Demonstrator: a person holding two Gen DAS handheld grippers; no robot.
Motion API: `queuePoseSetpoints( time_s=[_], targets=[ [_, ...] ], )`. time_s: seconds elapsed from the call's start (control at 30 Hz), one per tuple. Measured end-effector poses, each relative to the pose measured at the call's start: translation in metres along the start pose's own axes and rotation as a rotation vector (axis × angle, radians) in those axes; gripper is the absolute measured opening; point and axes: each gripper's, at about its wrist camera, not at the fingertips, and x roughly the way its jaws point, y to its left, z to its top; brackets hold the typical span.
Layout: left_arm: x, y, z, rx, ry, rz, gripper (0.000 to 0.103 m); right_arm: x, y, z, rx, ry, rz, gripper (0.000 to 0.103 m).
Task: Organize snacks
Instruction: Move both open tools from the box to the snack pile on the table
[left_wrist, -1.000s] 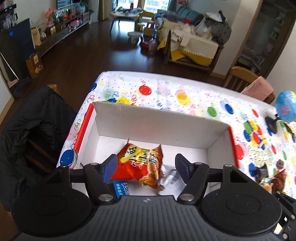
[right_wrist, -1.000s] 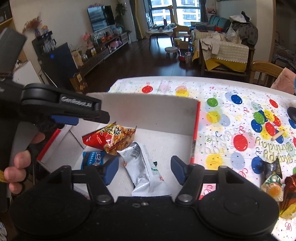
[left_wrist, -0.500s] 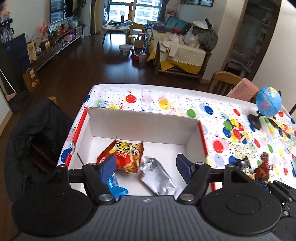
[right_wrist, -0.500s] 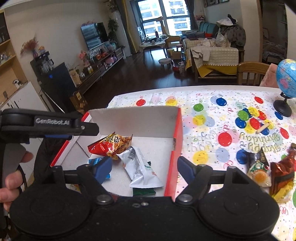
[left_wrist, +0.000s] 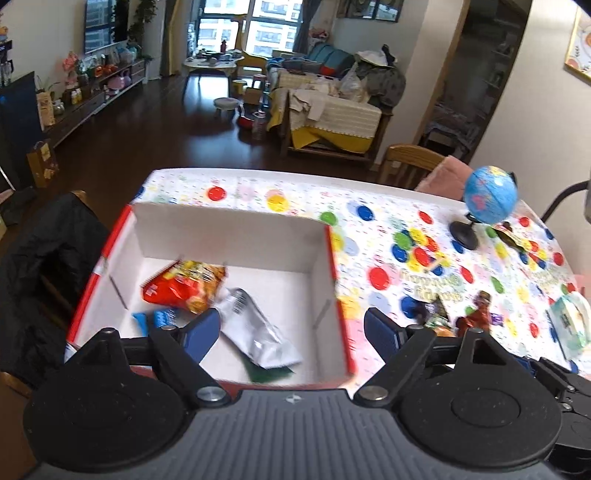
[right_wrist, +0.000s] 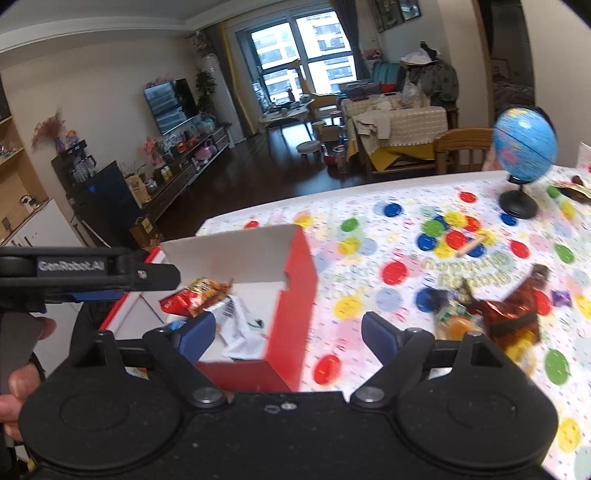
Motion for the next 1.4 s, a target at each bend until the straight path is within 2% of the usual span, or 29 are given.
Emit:
queuePoseSetpoints(
  time_s=[0.1,0.17,0.4,0.53,0.77,1.03,1.4],
  targets=[
    [-0.001,-0.013,-0.009,-0.004,0.007,-0.014,0.085,-0.010,-0.017,-0.008,0.018,-0.011,-0.021,0.093],
    [0.000,-0.022,-0.015,-0.002,0.013,-0.022,0.088,-0.017,-0.028,-0.013,0.031,-0.030,-0.031,0.094],
    [0.005,-0.064,-0.033,0.023,0.028,-0.066,0.091,-0.037,-0.073,-0.022,0.063,-0.043,-0.080,0.096],
    [0.013,-0.088,-0.043,0.029,0.050,-0.097,0.100,-0.044,-0.103,-0.028,0.092,-0.030,-0.112,0.096],
    [0.033,-0.133,-0.059,0.060,0.093,-0.109,0.100,-0.057,-0.150,-0.038,0.114,-0.015,-0.161,0.095],
    [0.068,-0.170,-0.069,0.103,0.148,-0.049,0.100,-0.059,-0.191,-0.041,0.120,0.016,-0.203,0.095],
    [0.126,-0.191,-0.073,0.159,0.214,0.080,0.100,-0.027,-0.217,-0.042,0.127,0.086,-0.231,0.090]
  ],
)
